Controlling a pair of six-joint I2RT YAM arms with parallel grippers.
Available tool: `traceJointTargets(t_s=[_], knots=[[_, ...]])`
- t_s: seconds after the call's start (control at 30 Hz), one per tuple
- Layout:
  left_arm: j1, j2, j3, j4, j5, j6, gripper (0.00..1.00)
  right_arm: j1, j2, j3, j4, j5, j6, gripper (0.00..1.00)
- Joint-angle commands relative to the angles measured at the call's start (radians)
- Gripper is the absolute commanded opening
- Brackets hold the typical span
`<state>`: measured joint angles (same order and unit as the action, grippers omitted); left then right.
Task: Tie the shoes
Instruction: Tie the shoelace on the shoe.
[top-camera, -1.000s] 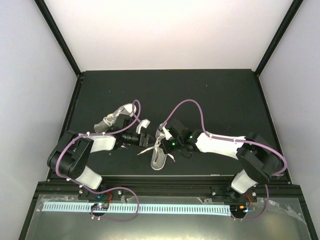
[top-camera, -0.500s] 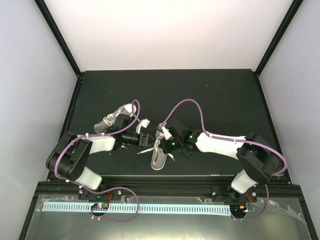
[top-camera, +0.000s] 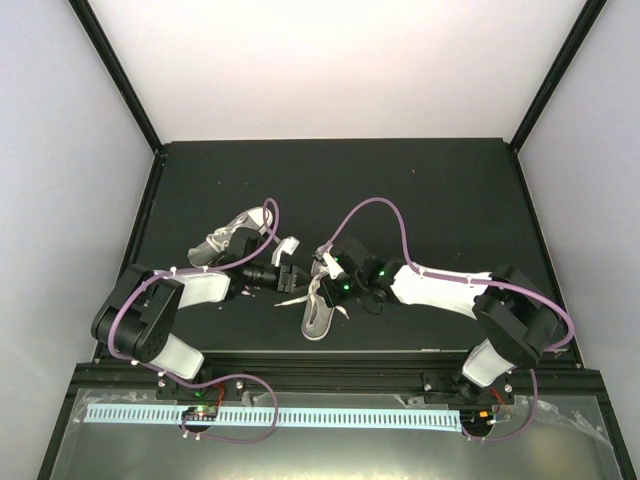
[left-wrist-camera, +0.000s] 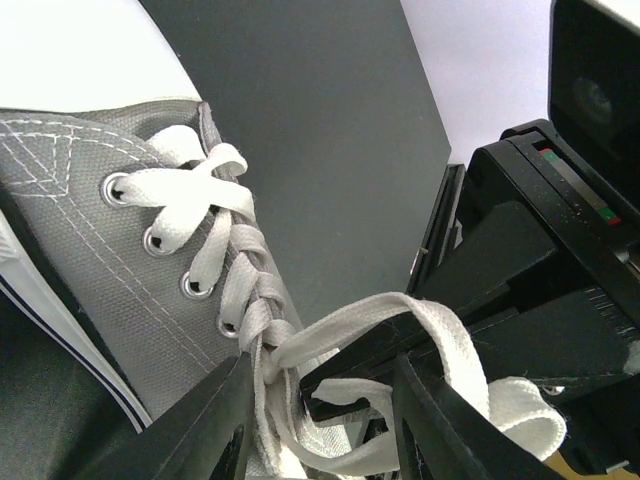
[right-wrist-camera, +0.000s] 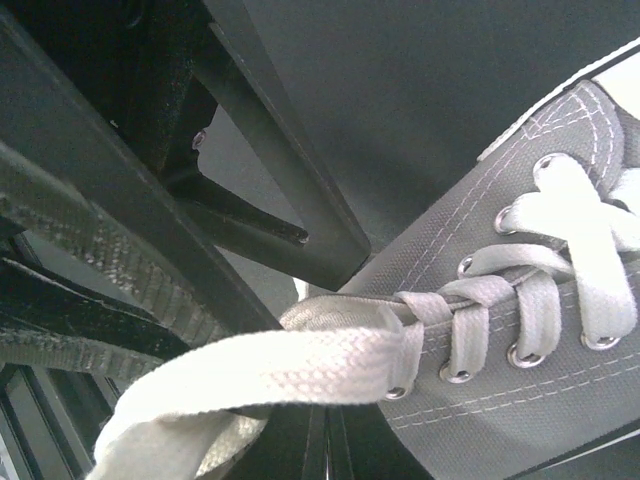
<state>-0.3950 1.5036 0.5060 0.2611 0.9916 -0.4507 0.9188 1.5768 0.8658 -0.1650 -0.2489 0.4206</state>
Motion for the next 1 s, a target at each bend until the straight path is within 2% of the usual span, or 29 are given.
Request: traceJointTargets(t_s=[0.0,0.23,0.47,0.97], knots=[[-0.011,0.020,0.001,0.042,0.048,-0.014,0.42,0.005,0.008,0.019,0.045,-0.016,-0.013,0.02],[-0.016,0.022,-0.003,0.056,0.018,-0.049,0.46,0.005,0.006,0.008,0.050,-0.018,-0.007,0.02],[-0.018,0.029,-0.016,0.112,-0.002,-0.113,0.42,0.005,-0.013,-0.010,0.055,-0.012,-0.002,0.02],[-0.049,0.046,-0.045,0.080,0.043,-0.072,0.40,0.005,-0.010,-0.002,0.051,0.012,0.001,0.02]])
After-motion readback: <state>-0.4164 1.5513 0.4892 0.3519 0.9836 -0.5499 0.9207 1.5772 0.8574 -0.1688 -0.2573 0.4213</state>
